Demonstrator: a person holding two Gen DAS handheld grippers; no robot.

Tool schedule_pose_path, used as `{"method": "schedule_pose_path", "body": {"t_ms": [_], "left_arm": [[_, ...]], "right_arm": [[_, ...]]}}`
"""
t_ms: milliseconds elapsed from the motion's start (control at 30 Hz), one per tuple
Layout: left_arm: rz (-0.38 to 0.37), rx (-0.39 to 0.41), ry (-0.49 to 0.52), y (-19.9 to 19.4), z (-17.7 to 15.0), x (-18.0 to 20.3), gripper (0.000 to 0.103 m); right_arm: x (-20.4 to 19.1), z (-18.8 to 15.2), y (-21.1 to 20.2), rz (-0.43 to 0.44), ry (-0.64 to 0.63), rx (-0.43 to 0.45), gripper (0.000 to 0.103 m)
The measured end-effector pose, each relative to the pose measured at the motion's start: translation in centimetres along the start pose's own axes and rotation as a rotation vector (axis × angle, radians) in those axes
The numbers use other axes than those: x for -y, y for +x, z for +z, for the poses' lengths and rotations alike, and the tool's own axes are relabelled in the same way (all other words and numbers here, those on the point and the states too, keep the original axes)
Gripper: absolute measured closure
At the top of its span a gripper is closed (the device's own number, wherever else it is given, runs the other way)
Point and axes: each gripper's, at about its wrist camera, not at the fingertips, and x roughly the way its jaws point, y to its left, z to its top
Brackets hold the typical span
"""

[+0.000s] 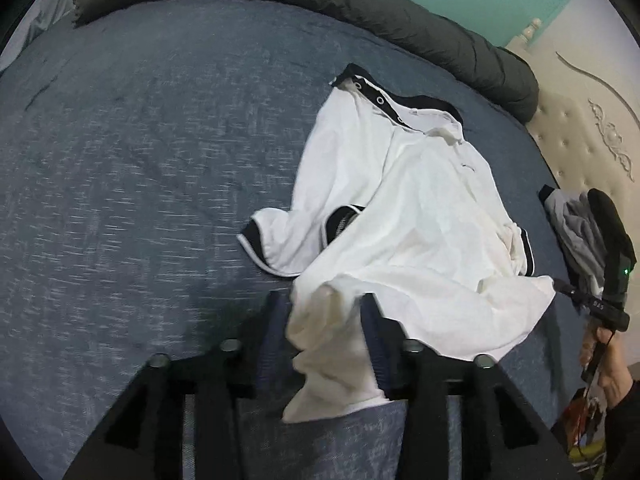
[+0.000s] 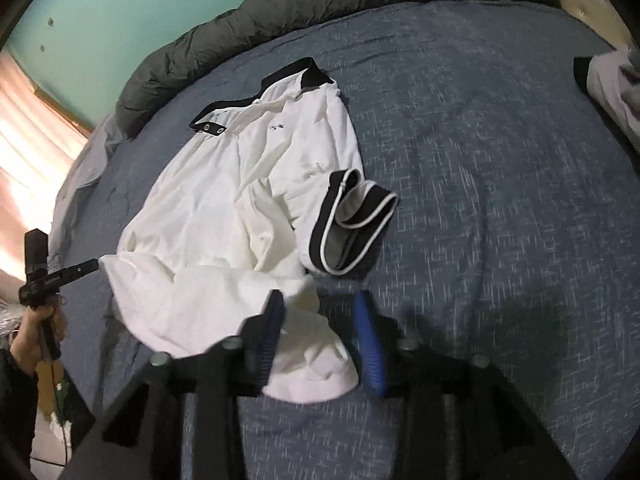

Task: Fold clothes
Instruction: 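Grasp the shirt hem with the right tool and pull it straight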

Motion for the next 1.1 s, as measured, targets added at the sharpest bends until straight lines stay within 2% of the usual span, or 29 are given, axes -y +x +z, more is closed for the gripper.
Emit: {"method": "schedule_pose_path", "body": {"t_ms": [100, 267, 367, 500, 667, 767, 833, 867, 900, 967, 1100], "left_arm": [[0.018, -0.004, 0.034, -1.3, -1.2, -0.4, 0.057], [0.035, -0.090, 0.099, -0.3, -3.9, -0.4, 0.056], [0.028, -0.136, 0.090, 1.3, -5.1, -0.6, 0.056], [0.056, -0.172, 0.093, 3.4, -6.2, -0.9, 0.056], [0.042, -0.171, 0.070, 4.1, -6.5, -1.5, 0.056], [0.031, -0.165, 0.064, 4.3, -6.7, -1.7, 0.063], [0.032, -0.163, 0.068, 4.2, -6.7, -1.6, 0.079], [0.035, -0.165, 0.075, 4.2, -6.7, -1.5, 0.091], [0.038, -0.168, 0.082, 4.1, -6.8, -1.3, 0.098], [0.041, -0.166, 0.104, 3.5, -6.9, -0.8, 0.098], [0.045, -0.148, 0.145, 1.5, -7.1, 0.3, 0.099]], "right_arm": [[0.3, -1.4, 0.1, 0.009, -0.021, -0.041, 0.064], [0.1, -3.3, 1.0, -0.009, -0.062, -0.106, 0.064], [-0.2, -3.8, 1.6, -0.007, -0.053, -0.123, 0.064], [-0.9, -4.3, 2.7, -0.040, -0.096, -0.159, 0.064], [-1.1, -4.8, 3.5, -0.027, -0.112, -0.169, 0.064], [-1.3, -5.0, 4.1, -0.023, -0.130, -0.178, 0.064], [-1.5, -5.1, 4.5, -0.038, -0.150, -0.181, 0.067], [-1.6, -5.2, 4.4, -0.040, -0.157, -0.176, 0.077], [-1.6, -5.2, 4.3, -0.041, -0.157, -0.169, 0.089], [-1.7, -5.3, 3.7, -0.042, -0.158, -0.153, 0.095], [-2.3, -5.4, 1.6, -0.030, -0.192, -0.135, 0.098]]}}
